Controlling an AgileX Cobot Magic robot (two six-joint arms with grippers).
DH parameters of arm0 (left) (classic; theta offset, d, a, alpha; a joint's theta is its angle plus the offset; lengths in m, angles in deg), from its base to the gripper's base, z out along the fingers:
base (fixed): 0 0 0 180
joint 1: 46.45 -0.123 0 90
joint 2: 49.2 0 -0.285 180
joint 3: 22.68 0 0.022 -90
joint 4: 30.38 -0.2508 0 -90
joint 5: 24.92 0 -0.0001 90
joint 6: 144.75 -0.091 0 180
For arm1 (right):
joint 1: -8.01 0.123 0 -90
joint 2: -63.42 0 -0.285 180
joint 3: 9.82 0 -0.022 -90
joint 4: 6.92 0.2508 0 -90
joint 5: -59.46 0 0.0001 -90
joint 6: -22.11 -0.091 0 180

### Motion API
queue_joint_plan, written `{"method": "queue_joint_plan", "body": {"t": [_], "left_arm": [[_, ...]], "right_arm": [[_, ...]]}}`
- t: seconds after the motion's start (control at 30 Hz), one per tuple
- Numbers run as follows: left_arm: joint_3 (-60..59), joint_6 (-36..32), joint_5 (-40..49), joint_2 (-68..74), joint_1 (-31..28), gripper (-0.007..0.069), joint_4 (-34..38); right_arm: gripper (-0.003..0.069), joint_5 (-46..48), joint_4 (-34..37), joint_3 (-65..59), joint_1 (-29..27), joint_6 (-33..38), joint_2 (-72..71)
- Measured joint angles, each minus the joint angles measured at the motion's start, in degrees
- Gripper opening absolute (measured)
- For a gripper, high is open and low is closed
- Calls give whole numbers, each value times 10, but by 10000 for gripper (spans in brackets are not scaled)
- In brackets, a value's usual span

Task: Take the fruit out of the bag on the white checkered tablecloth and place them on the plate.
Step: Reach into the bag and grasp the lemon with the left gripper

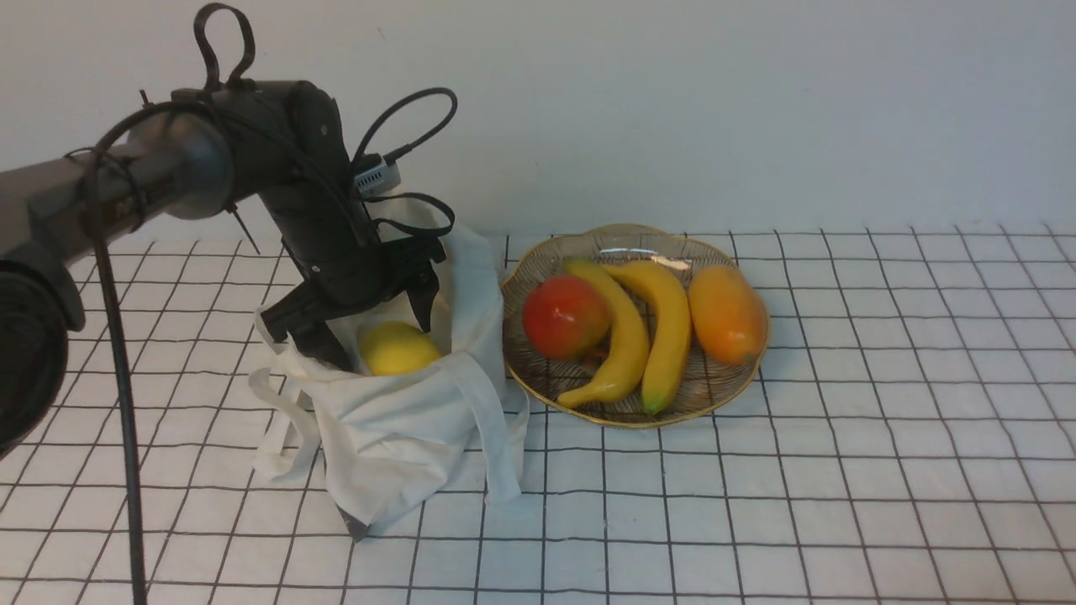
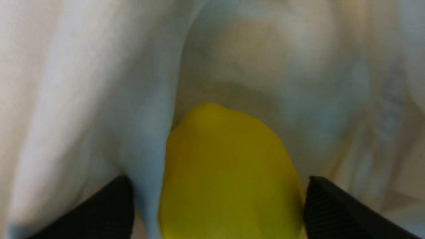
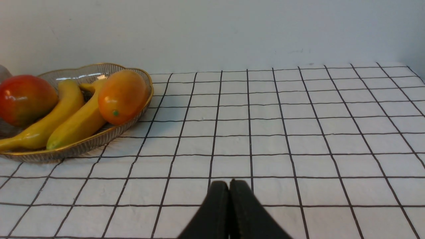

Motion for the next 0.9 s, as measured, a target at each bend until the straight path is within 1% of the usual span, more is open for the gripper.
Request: {"method": "queue_joint_plan", "body": {"t": [0.17, 0.3, 0.47, 0.63, 0.9], "left_arm": [[2, 4, -2, 9, 0, 616, -3], [5, 4, -1, 10, 0, 580, -6], [40, 4, 34, 15, 1, 559, -12], [81, 4, 41, 16, 1, 558, -19], [84, 4, 38, 16, 1, 558, -18]], "right_arm": [[-15, 0, 0, 0, 0, 0, 0], [-15, 0, 0, 0, 0, 0, 0], [-15, 0, 0, 0, 0, 0, 0], [-15, 0, 0, 0, 0, 0, 0], [-15, 0, 0, 0, 0, 0, 0]]}}
